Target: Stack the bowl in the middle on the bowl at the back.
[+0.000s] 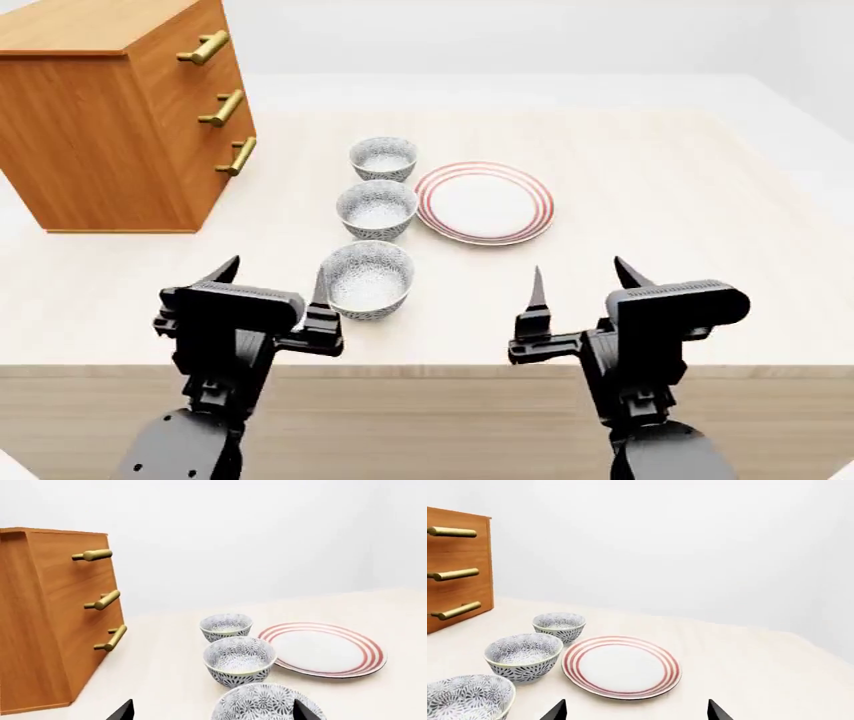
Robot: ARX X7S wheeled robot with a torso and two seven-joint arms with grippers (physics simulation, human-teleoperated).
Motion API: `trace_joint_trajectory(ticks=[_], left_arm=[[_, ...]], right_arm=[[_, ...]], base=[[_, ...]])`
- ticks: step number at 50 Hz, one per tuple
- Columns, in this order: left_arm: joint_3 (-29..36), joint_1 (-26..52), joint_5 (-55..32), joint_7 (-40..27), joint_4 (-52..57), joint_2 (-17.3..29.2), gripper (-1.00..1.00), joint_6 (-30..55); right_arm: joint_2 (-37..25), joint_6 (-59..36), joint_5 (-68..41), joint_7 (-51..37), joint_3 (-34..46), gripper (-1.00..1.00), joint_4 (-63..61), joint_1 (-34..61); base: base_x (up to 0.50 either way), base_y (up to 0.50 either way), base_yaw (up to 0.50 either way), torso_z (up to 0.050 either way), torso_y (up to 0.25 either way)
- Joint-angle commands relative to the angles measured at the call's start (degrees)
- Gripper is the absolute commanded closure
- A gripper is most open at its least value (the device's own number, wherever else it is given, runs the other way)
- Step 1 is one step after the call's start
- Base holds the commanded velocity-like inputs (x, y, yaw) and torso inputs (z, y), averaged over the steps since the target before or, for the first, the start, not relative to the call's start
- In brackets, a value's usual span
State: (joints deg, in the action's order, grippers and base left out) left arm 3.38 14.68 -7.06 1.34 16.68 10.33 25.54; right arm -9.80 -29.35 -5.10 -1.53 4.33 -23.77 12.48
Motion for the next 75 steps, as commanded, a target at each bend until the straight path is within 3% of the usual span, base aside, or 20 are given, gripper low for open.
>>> trace_joint_trajectory(ticks=[1, 17, 23, 32, 44, 68, 75], left_arm=[[-0.23, 13.97, -3.34, 2.73, 1.03, 2.77, -1.00, 12.05], [-0.26, 33.34, -6.56, 4.08, -4.82, 3.08, -1.00, 25.73], [0.08, 38.71, -6.92, 4.61, -7.67, 3.64, -1.00, 28.41], [-0.01, 43.21, -7.54, 4.19, -10.19, 3.41, -1.00, 32.25], [1.47, 46.45, -8.20, 4.90, -10.51, 4.84, -1.00, 37.61], [1.53, 47.58, -8.90, 4.38, -11.47, 4.55, -1.00, 38.46], [1.46, 45.27, -10.23, 5.40, -7.13, 5.34, -1.00, 38.82]], right_arm=[[-3.41, -14.01, -1.53, 2.37, 1.22, -1.00, -4.42, 11.23], [-5.99, -27.14, -6.55, 7.79, 1.00, -1.00, -2.40, 29.64], [-3.94, -35.32, -9.89, 8.44, -2.35, -1.00, 2.13, 39.60], [-4.32, -35.26, -8.86, 9.17, 0.97, -1.00, 10.09, 49.33], [-5.21, -37.03, -8.64, 9.32, 3.05, -1.00, 10.00, 52.06], [-5.79, -37.72, -8.95, 8.35, 2.80, -1.00, 8.94, 51.35], [-5.81, -38.68, -9.21, 7.94, 2.61, -1.00, 7.80, 51.10]], base=[[0.00, 0.00, 0.00, 0.000, 0.000], [0.00, 0.00, 0.00, 0.000, 0.000], [0.00, 0.00, 0.00, 0.000, 0.000], [0.00, 0.00, 0.00, 0.000, 0.000], [0.20, 0.00, 0.00, 0.000, 0.000], [0.41, 0.00, 0.00, 0.000, 0.000], [0.42, 0.00, 0.00, 0.000, 0.000]])
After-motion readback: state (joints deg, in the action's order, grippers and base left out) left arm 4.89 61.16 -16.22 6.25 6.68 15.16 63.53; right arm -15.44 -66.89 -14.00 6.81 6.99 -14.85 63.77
